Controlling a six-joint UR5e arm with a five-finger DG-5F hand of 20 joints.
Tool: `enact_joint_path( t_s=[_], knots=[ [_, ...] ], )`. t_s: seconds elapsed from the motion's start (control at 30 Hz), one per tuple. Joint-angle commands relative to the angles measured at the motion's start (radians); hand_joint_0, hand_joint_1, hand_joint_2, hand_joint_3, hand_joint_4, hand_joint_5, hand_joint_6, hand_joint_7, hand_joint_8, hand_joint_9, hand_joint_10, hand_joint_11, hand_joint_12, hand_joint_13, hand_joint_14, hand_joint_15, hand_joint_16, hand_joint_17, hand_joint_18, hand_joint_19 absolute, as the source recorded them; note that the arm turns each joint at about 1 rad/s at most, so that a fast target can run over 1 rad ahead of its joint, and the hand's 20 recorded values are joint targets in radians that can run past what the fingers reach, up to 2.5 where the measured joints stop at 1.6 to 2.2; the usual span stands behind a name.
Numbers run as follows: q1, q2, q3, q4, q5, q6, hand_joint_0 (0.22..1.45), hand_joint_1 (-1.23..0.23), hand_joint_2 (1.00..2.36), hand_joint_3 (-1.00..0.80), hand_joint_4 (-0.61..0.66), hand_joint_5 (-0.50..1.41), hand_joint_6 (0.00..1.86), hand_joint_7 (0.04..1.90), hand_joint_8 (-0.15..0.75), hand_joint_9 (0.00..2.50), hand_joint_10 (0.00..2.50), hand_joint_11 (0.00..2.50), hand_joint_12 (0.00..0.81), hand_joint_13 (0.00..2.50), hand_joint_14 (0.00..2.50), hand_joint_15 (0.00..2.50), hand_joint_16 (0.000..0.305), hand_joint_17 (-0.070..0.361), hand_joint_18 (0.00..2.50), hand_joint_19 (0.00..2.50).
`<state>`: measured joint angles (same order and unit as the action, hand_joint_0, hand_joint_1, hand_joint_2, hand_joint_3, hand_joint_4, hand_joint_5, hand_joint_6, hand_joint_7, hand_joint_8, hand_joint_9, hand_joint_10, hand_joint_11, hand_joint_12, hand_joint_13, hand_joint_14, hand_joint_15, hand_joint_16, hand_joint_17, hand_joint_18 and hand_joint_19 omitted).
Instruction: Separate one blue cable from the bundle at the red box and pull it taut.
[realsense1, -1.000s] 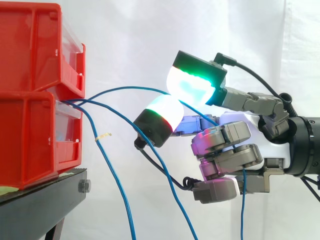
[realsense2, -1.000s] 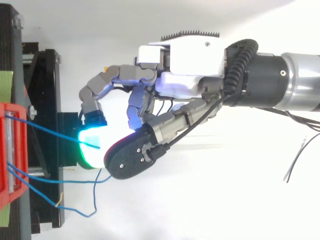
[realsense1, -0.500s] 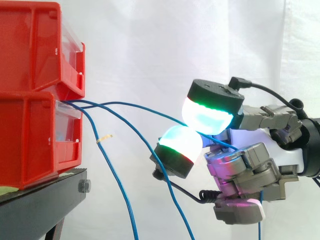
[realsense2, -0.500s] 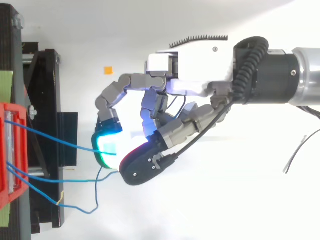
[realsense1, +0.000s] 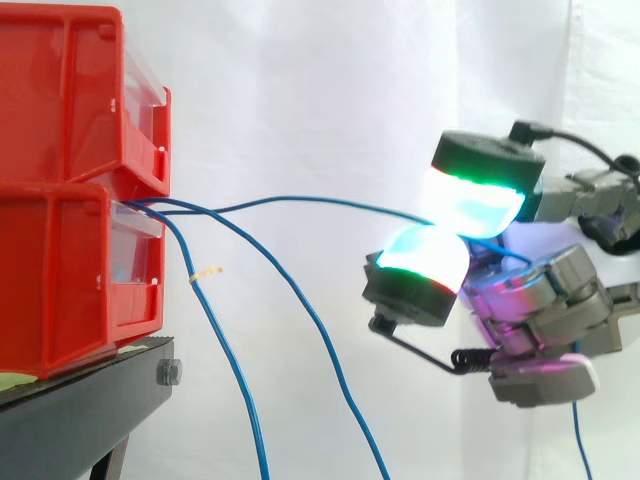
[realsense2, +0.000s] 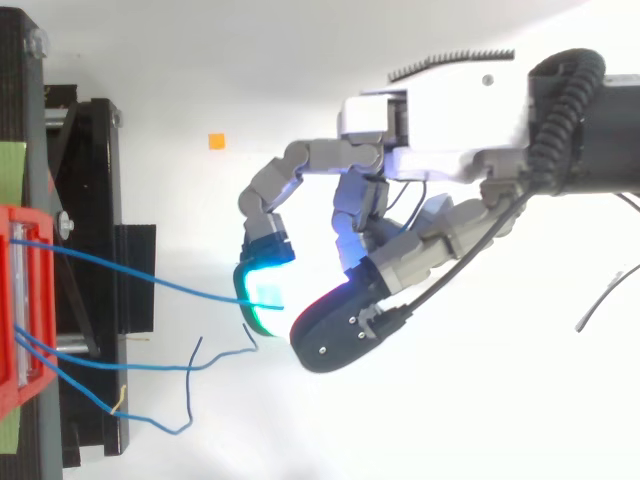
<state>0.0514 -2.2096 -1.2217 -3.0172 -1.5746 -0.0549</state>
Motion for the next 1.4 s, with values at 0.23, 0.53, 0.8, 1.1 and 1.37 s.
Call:
enact_joint_path(
  t_s=[0.23, 0.53, 0.8, 1.1, 1.37],
  knots=[
    [-0.007, 0.011, 0.001, -0.055, 0.011, -0.008, 0.68, -0.77, 1.02, -0.09, 0.00, -0.19, 0.88, 1.25, 0.274, 1.22, 0.67, 1.70, 0.366, 1.29, 1.31, 1.50, 0.046, 0.104, 1.16, 1.19],
    [-0.007, 0.013, -0.001, -0.052, 0.011, -0.010, 0.68, -0.77, 1.02, -0.09, 0.00, -0.19, 0.88, 1.25, 0.273, 1.21, 0.67, 1.72, 0.363, 1.29, 1.31, 1.49, 0.046, 0.104, 1.16, 1.19],
    [-0.007, 0.013, -0.001, -0.052, 0.011, -0.010, 0.68, -0.77, 1.02, -0.09, 0.00, -0.19, 0.88, 1.25, 0.274, 1.21, 0.66, 1.71, 0.361, 1.29, 1.31, 1.49, 0.046, 0.104, 1.16, 1.19],
    [-0.005, 0.013, 0.001, -0.052, 0.011, -0.010, 0.68, -0.77, 1.02, -0.09, 0.00, -0.19, 0.88, 1.26, 0.273, 1.21, 0.67, 1.70, 0.357, 1.29, 1.32, 1.49, 0.046, 0.103, 1.15, 1.20],
    [-0.005, 0.013, 0.001, -0.052, 0.011, -0.010, 0.68, -0.77, 1.02, -0.09, 0.00, -0.19, 0.88, 1.25, 0.277, 1.19, 0.69, 1.70, 0.361, 1.28, 1.32, 1.51, 0.046, 0.104, 1.15, 1.19]
  ],
)
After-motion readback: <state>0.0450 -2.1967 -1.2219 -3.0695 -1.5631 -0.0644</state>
